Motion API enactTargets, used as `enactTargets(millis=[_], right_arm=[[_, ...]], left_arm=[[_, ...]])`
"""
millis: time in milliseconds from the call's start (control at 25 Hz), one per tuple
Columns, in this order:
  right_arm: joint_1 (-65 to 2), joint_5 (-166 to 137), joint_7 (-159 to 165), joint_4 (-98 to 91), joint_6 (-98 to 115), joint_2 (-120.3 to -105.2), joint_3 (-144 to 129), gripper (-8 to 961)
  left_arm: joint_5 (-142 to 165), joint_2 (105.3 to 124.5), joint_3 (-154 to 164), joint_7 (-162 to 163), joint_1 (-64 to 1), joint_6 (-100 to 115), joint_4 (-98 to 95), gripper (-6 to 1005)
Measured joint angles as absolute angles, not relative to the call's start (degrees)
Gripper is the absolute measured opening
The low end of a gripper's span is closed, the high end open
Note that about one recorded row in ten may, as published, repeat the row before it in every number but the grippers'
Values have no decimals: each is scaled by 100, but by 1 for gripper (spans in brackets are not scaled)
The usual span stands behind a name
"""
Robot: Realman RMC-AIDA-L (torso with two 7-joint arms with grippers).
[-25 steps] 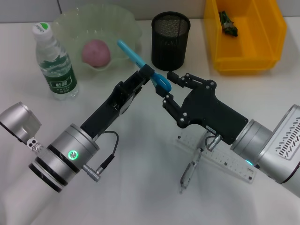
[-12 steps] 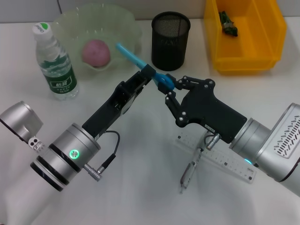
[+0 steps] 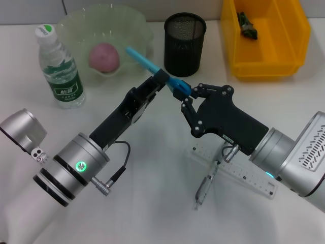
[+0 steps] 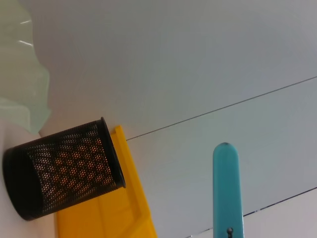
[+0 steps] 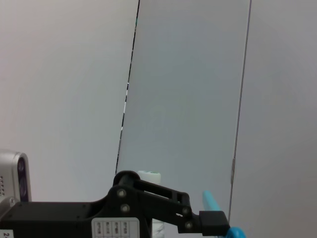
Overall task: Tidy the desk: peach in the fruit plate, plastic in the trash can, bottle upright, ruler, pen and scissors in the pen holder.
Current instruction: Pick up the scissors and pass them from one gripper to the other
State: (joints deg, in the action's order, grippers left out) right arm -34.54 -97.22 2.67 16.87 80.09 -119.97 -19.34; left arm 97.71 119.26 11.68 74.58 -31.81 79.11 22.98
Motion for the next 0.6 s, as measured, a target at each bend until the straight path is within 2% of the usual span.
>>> enactTargets(millis=[600], right_arm=[[-3454,-9716,269,1678,8027,-11997,-1932,82]], left_arm=[[9820,11927,1136,7439,-3185,7875,2263,273]])
